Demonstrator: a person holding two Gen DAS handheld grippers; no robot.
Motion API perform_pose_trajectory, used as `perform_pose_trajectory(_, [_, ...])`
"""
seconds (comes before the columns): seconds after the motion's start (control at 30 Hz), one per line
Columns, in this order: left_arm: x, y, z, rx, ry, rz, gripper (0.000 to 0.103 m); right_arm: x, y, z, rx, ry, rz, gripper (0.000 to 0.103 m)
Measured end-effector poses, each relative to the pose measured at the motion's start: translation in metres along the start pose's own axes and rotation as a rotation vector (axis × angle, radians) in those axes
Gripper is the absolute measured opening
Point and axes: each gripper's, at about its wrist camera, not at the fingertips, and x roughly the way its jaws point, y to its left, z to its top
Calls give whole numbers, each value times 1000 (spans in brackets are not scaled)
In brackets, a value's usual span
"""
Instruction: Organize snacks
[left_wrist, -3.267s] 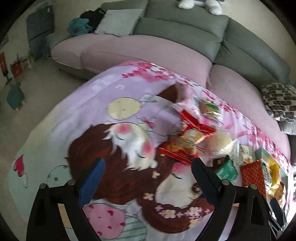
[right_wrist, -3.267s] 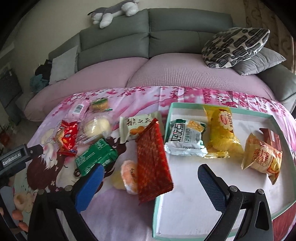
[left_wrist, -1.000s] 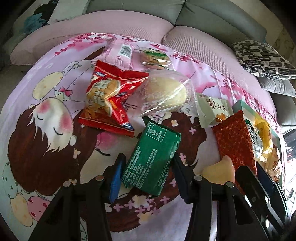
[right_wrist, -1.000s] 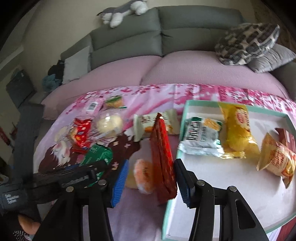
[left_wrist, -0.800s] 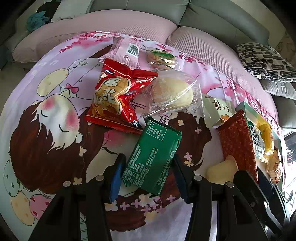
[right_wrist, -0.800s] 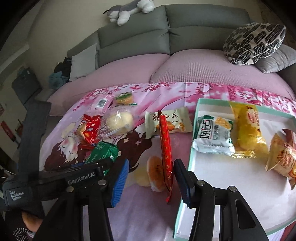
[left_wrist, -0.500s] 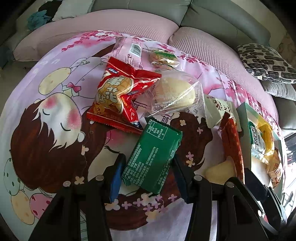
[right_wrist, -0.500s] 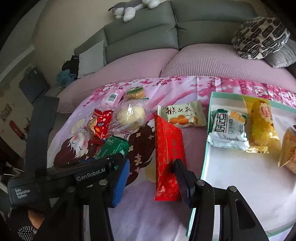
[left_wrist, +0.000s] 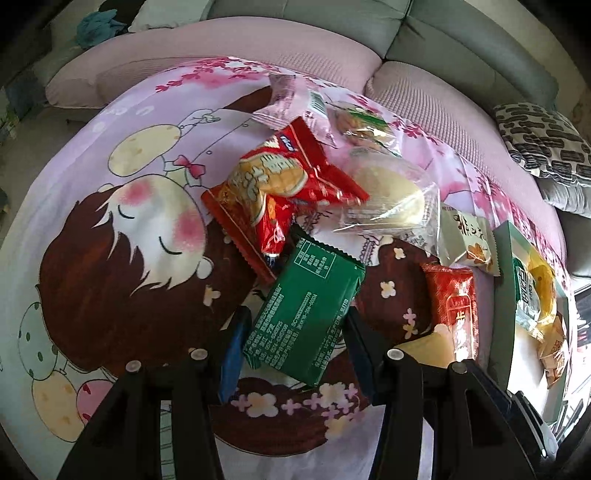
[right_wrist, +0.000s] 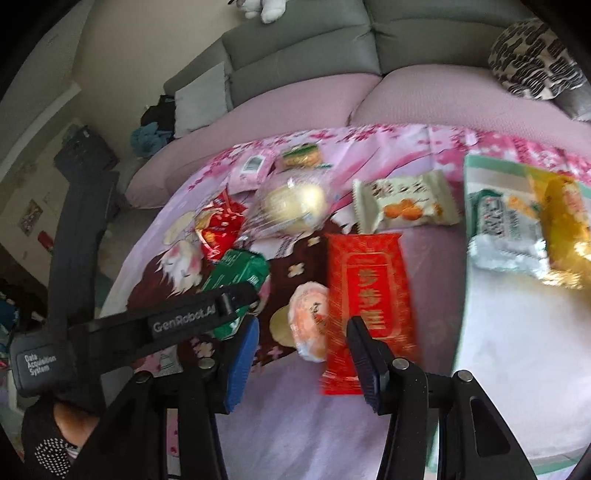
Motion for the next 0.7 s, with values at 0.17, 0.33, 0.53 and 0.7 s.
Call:
perform_pose_trajectory(0.17, [-4, 5, -3, -6, 1, -5, 52, -3, 0, 1, 6, -19, -15, 53])
perform_pose_trajectory(0.33, [-6, 4, -4, -13, 4, -12, 52, -13, -7, 5, 28, -62, -61, 52])
perform_pose_trajectory(0.53, [-5, 6, -2, -12, 6, -13, 53, -18, -10, 8, 18, -86, -134, 52])
perform_pose_trajectory(0.7, [-5, 7, -2, -18, 9, -11, 52, -9, -8, 6, -21, -59, -210, 52])
